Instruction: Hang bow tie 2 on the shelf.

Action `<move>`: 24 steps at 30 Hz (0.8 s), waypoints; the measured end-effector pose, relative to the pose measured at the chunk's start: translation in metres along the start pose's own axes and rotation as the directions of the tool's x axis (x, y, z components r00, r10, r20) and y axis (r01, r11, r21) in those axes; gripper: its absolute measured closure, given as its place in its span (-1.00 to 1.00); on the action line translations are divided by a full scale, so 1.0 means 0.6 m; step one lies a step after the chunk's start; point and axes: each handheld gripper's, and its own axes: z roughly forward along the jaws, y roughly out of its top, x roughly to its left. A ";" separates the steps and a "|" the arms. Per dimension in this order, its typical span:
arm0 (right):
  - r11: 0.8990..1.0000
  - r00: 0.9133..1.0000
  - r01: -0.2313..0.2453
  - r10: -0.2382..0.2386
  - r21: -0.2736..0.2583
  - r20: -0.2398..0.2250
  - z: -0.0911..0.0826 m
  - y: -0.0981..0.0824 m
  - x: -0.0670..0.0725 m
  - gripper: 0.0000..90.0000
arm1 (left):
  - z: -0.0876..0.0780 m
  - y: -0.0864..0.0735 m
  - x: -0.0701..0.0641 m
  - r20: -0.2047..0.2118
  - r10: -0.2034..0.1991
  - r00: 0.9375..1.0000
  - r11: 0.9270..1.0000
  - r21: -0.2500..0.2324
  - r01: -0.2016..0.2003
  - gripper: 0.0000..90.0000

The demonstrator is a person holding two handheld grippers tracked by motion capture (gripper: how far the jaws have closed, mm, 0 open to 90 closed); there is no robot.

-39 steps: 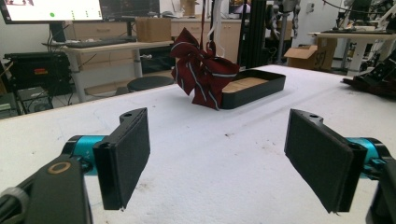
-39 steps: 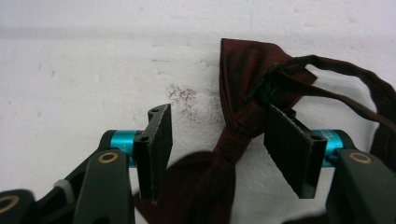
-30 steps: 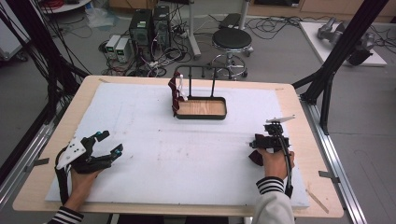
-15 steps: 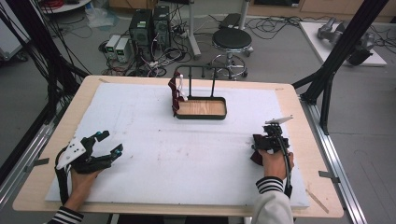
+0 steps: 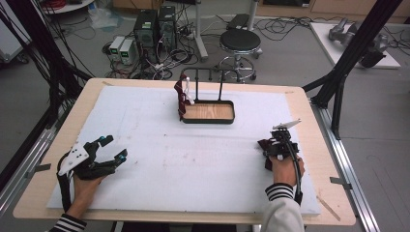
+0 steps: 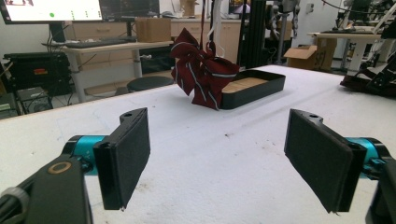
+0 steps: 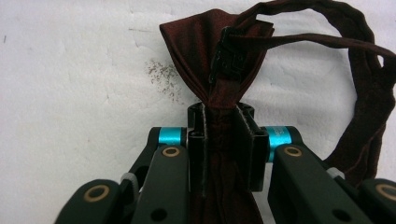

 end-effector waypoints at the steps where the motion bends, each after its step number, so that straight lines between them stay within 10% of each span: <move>1: 1.000 1.000 0.010 -0.010 -0.001 0.001 0.000 0.000 0.000 0.71 | 0.000 0.000 0.000 0.001 0.001 1.000 1.000 0.001 -0.001 -0.49; 16: 0.994 0.998 0.066 -0.067 -0.085 -0.011 -0.015 0.000 0.008 0.71 | 0.000 0.000 0.000 0.000 0.004 1.000 1.000 0.000 -0.004 -0.49; 24: 0.970 0.993 0.079 -0.096 -0.231 -0.062 -0.035 0.001 0.011 0.71 | 0.000 0.000 0.000 0.001 0.004 1.000 1.000 0.001 -0.004 -0.49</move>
